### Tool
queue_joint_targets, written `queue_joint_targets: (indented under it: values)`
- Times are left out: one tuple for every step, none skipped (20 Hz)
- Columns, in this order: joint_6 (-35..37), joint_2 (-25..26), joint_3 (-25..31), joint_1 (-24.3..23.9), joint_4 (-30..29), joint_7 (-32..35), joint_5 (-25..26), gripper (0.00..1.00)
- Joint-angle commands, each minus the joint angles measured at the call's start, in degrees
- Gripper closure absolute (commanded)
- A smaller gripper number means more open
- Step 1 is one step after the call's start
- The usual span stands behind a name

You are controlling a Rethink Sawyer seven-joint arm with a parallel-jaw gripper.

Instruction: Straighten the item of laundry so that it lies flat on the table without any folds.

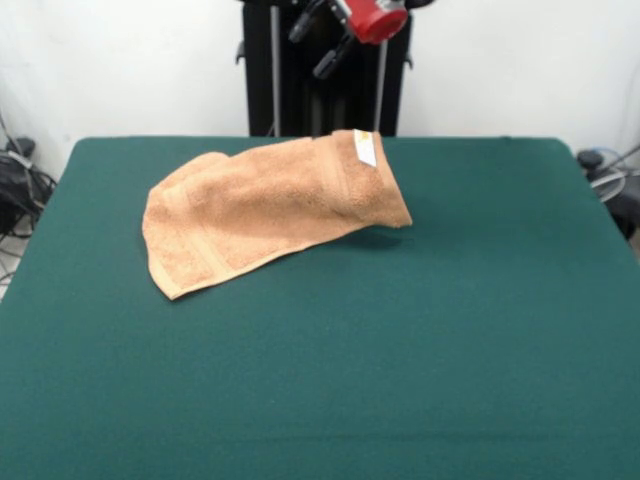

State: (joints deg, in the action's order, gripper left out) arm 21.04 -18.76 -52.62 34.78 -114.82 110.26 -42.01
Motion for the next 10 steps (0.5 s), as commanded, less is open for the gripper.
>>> queue_joint_targets:
  values:
    - [5.4, -2.8, 12.5, -2.9, 3.2, 18.0, -3.8, 0.00]
    - [5.5, -4.3, 13.9, -3.6, 2.6, 17.4, -4.2, 0.00]
    - [5.4, -5.1, 14.7, -4.1, 2.3, 17.1, -4.4, 0.00]
    - [5.1, -6.5, 16.5, -4.9, 1.7, 16.6, -5.2, 0.00]
    - [4.9, -7.1, 17.2, -5.3, 1.4, 16.6, -5.5, 0.00]
    - [4.2, -8.2, 18.8, -5.9, 0.9, 16.3, -6.2, 0.00]
    - [4.1, -8.5, 19.4, -6.2, 0.8, 16.4, -6.5, 0.00]
    - [3.6, -9.1, 20.4, -6.4, 0.6, 16.6, -7.0, 0.00]
    - [3.6, -9.3, 20.6, -6.5, 0.6, 16.8, -7.1, 0.00]
    - [4.3, -9.5, 20.3, -6.1, 1.0, 17.3, -7.0, 0.00]
